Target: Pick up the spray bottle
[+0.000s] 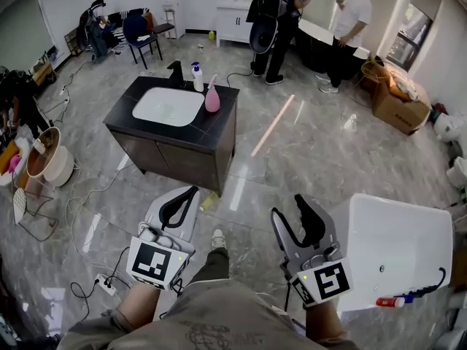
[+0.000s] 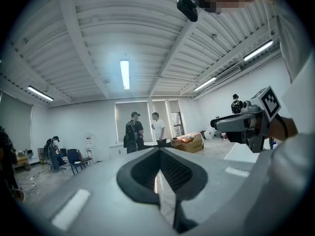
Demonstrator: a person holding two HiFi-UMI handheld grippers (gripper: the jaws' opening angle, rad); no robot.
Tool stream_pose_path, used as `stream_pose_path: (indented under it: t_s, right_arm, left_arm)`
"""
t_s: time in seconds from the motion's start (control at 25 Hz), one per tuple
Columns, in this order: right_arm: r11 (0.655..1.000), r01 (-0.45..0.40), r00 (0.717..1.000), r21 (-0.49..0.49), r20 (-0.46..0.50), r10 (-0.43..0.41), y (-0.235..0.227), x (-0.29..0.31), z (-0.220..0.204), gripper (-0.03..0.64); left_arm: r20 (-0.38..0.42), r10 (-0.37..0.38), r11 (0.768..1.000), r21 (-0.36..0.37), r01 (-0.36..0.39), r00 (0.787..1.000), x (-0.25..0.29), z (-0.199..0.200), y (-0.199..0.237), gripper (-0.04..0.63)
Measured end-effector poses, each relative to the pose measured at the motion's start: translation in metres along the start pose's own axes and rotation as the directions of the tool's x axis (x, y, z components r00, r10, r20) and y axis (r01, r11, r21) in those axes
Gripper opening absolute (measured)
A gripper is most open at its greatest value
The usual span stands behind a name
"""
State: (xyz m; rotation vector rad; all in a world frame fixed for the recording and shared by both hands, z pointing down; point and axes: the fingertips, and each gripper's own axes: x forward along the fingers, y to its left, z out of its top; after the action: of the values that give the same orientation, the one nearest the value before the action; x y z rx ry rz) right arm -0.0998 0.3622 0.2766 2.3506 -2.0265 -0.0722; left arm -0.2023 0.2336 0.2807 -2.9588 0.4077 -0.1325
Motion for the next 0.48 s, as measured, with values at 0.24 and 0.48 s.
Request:
stream_pose_path:
  t_s: [0.24,0.48]
  right_arm:
    - [1.0,0.005,1.0,0.008,-0.025,-0.004,-0.026,0.046,-0.009,0.218]
    - [1.0,-0.025,0.998,0.006,-0.051,0.026,-0.048,0.125,-0.016,0.219]
  left_arm:
    - [-0.008,-0.001,1.0,-0.023,0.001,1.0,0.041,-0.009,0.034,0.0]
    - [-0.016,0.023,0.998,-0.052,-0.024,1.0,0.091,-0.024,0.093,0.001]
